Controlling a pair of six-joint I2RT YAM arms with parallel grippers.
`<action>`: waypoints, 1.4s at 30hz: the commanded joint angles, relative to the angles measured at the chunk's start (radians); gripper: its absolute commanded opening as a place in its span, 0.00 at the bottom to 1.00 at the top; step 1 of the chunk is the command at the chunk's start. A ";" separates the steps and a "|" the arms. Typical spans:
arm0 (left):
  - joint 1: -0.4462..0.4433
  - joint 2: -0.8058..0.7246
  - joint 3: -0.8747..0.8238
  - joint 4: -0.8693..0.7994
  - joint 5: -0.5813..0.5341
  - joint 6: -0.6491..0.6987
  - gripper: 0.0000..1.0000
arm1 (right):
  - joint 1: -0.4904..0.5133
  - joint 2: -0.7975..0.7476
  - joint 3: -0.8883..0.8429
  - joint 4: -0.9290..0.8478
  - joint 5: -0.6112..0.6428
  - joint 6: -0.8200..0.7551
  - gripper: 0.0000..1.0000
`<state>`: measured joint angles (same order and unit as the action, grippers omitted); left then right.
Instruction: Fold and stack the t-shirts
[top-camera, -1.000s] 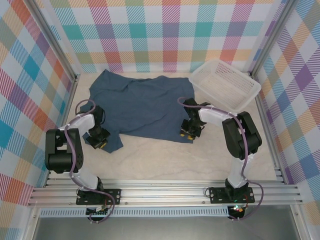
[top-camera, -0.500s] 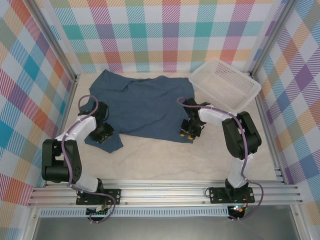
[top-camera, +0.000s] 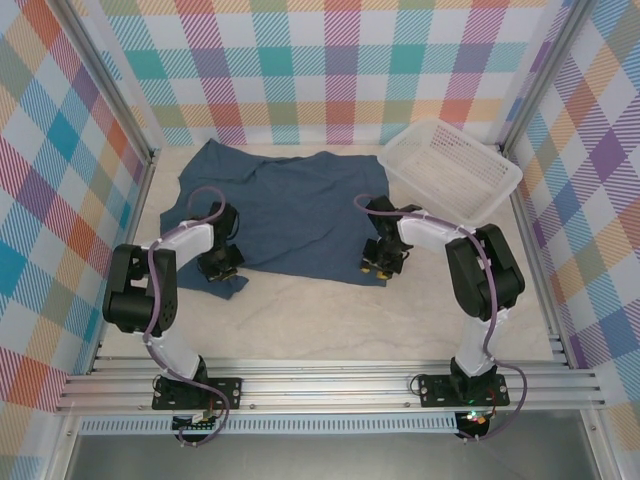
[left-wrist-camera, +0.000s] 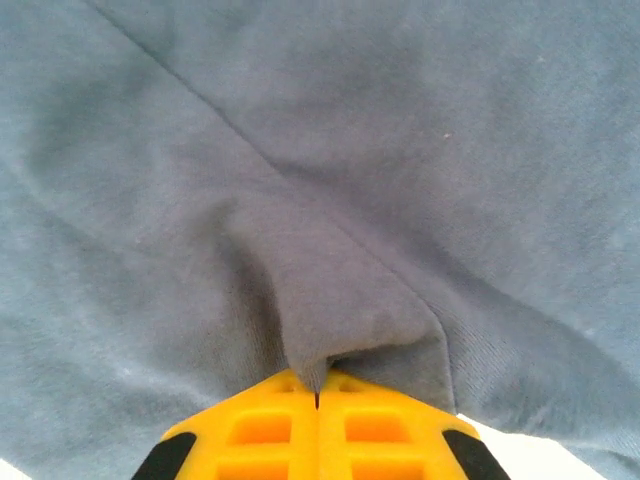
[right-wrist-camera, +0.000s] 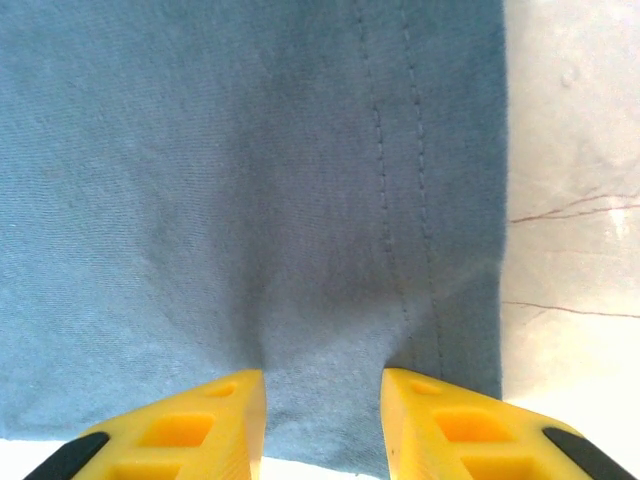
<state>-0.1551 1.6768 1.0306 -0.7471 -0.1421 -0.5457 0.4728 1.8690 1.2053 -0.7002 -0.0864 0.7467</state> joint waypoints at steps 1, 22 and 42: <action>-0.012 -0.168 0.048 -0.171 -0.114 -0.029 0.00 | -0.011 -0.042 -0.011 -0.021 0.011 -0.015 0.36; -0.034 0.544 0.981 -0.358 -0.235 0.211 0.40 | -0.044 0.036 0.096 -0.056 -0.015 -0.017 0.35; -0.027 0.146 0.221 -0.003 0.097 0.033 0.45 | 0.006 -0.075 0.041 -0.051 -0.014 -0.032 0.35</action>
<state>-0.1875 1.7683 1.2076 -0.7746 -0.0746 -0.5091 0.4801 1.8408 1.2675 -0.7380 -0.0883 0.7204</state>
